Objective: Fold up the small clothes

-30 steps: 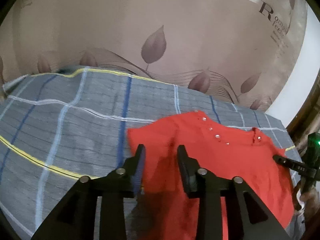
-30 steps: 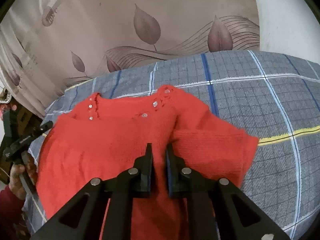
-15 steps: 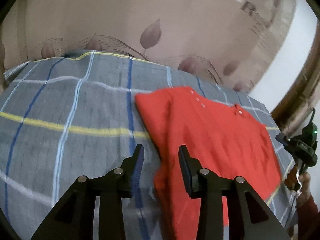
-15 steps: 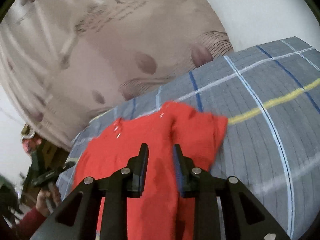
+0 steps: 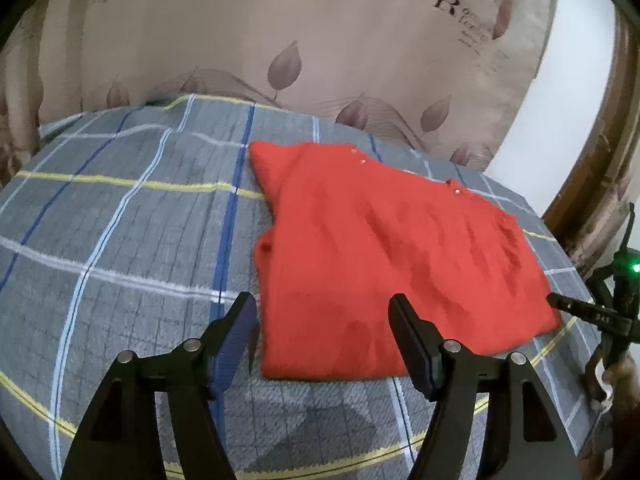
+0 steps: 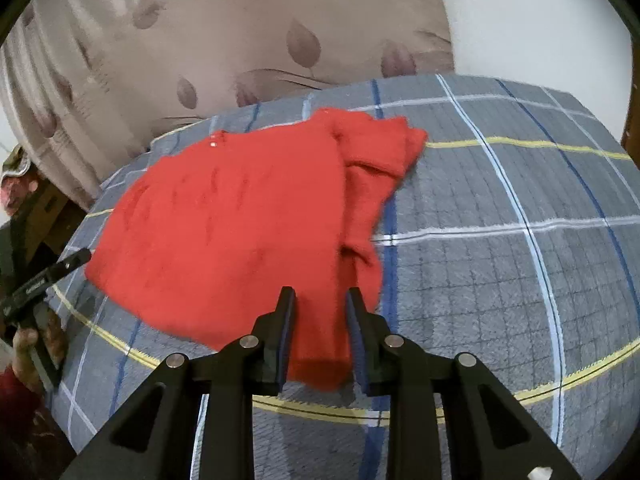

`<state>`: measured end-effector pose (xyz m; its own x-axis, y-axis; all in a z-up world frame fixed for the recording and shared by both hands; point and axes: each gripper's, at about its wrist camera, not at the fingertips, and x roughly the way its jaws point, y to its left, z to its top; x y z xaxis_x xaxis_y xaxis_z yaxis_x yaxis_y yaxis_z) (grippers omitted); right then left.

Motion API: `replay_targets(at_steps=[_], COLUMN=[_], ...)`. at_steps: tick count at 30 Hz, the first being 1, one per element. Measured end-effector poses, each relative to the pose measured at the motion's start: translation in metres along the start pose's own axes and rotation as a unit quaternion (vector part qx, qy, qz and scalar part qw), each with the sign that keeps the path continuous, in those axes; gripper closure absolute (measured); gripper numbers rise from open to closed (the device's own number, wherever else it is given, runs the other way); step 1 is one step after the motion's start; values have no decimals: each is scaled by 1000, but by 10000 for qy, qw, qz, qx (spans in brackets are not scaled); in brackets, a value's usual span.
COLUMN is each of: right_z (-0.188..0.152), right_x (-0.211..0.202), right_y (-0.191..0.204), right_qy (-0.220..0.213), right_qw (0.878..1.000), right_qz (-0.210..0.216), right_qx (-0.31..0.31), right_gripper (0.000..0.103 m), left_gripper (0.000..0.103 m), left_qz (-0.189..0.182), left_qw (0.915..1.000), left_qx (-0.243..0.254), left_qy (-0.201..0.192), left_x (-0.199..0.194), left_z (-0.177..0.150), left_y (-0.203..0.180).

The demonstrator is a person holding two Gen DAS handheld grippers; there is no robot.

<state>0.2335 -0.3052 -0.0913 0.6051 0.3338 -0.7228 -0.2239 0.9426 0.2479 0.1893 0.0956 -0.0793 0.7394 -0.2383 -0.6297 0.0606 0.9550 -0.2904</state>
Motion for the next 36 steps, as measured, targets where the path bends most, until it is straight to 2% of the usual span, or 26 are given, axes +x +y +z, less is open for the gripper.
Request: replay_targets(at_steps=[2,5,10,11,12,14,19,21,25,36], right_z=[0,0,-4,-4,-5,-5,-6,-4,-3,-5], right_x=[7,7,-1,-6,-10,-17,-25,-25,-23,-18], right_y=[-4,-8,-13,-13,-15,-20,-25,-25,-22,-9], right_qy=[171,146,-87,-206,-307,-530,-774,-767,-760,-654], right_qw=[9997,9996,9995,9991,9987,9971,9940,9938,9939,9966], right_qz=[-167,-184,111,157,156,129,200,152,62,-202], right_qx=[58,138,287,326,376,538,751,790,799,467], right_gripper=[84,86,77,73,63,53,40,29,27,18], left_gripper=[34,34,34,34,34,34,28,25,20,19], left_qz=[-8,-67,-252,-261,-237,-143,197,279,399,565], left_qw=[9999,9992,9956,9953,9953,9959,9968,9967,9960,9957], left_qx=[-105,-385,-898,-931,-938,-898,-773,-754,-773,-713], left_qy=[27,58,8,0,1,9,0,-82,-196,-156], left_x=[1,2,2,1,2,2,1,-2,-7,-5], left_z=[0,-2,-5,-6,-5,-6,-6,-6,-7,-6], left_y=[4,15,32,33,33,31,24,23,24,22])
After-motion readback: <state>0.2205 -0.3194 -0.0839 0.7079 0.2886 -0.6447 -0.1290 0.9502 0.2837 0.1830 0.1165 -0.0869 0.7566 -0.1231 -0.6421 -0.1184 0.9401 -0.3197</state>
